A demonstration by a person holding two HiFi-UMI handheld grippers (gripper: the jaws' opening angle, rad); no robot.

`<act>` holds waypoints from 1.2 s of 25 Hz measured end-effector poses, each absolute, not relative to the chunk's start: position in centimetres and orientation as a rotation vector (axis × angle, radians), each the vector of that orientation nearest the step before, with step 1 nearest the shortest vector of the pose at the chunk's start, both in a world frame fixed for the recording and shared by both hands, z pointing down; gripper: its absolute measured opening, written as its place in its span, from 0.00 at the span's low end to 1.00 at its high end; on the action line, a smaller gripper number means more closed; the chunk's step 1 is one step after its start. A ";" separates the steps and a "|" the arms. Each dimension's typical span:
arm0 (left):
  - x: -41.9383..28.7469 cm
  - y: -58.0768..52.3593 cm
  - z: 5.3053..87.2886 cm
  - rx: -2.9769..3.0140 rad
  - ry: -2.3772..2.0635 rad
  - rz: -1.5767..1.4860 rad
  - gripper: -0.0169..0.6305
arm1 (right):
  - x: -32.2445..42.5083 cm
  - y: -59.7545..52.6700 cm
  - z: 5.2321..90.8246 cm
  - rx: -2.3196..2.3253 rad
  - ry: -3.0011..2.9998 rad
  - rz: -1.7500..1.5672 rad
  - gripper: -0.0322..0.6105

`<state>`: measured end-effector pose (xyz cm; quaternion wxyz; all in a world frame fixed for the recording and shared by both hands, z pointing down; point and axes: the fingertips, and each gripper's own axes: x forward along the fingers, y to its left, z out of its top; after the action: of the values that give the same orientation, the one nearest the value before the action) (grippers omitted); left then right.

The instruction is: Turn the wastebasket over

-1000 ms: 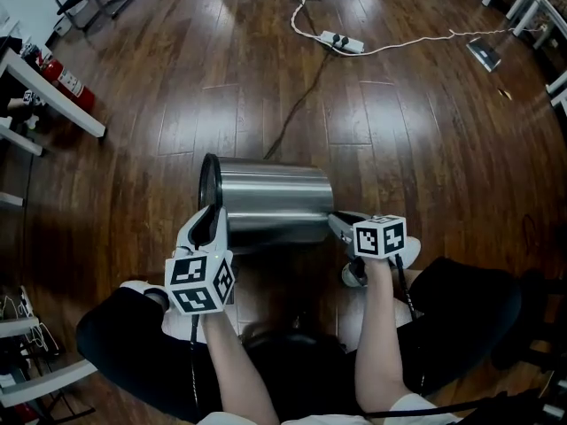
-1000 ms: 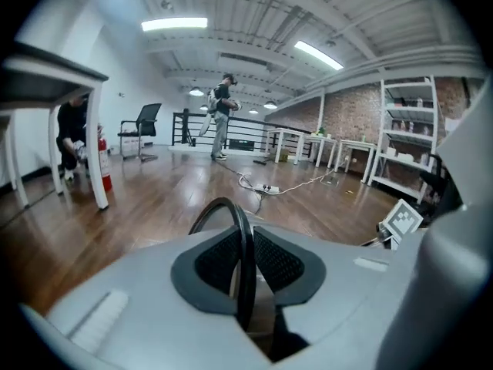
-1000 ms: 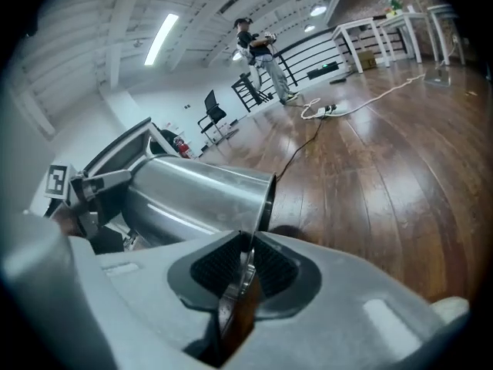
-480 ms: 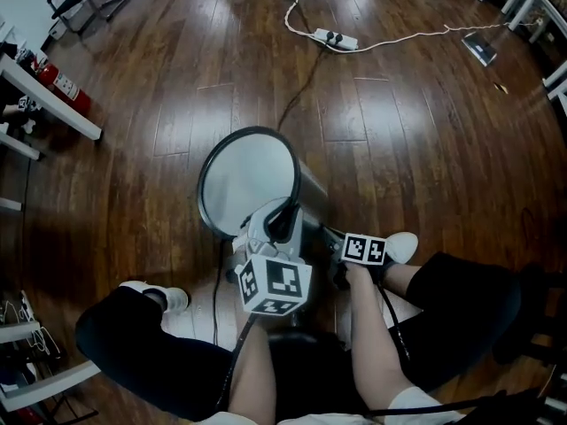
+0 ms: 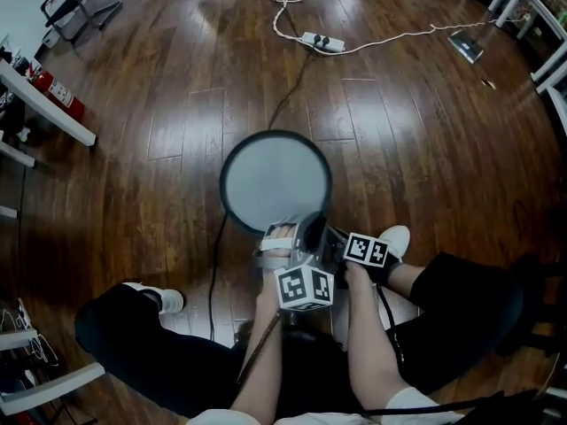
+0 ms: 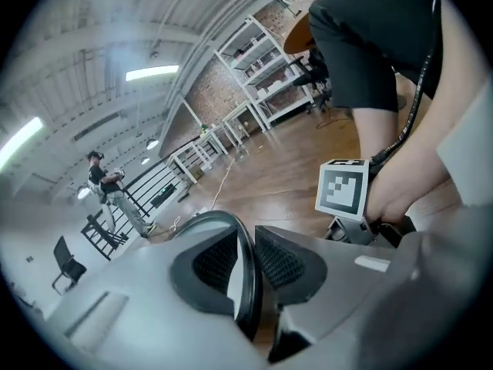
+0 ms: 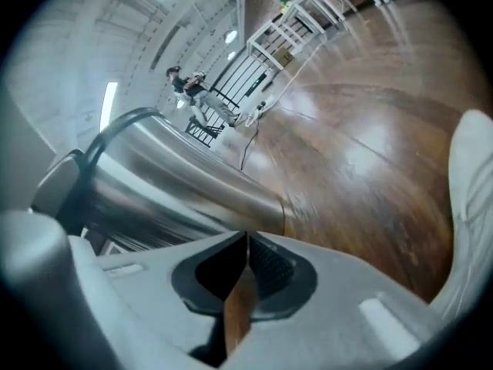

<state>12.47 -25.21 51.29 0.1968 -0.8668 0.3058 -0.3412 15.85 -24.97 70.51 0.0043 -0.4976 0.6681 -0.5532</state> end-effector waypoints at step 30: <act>-2.6 -5.4 32.6 -2.797 1.613 0.115 0.05 | 4.5 -4.2 34.8 -1.460 2.889 -0.135 0.04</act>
<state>-2.58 -5.36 32.62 -0.0447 -0.8649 0.4987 0.0356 4.47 -4.23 34.79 -0.0492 -0.4500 0.8907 -0.0418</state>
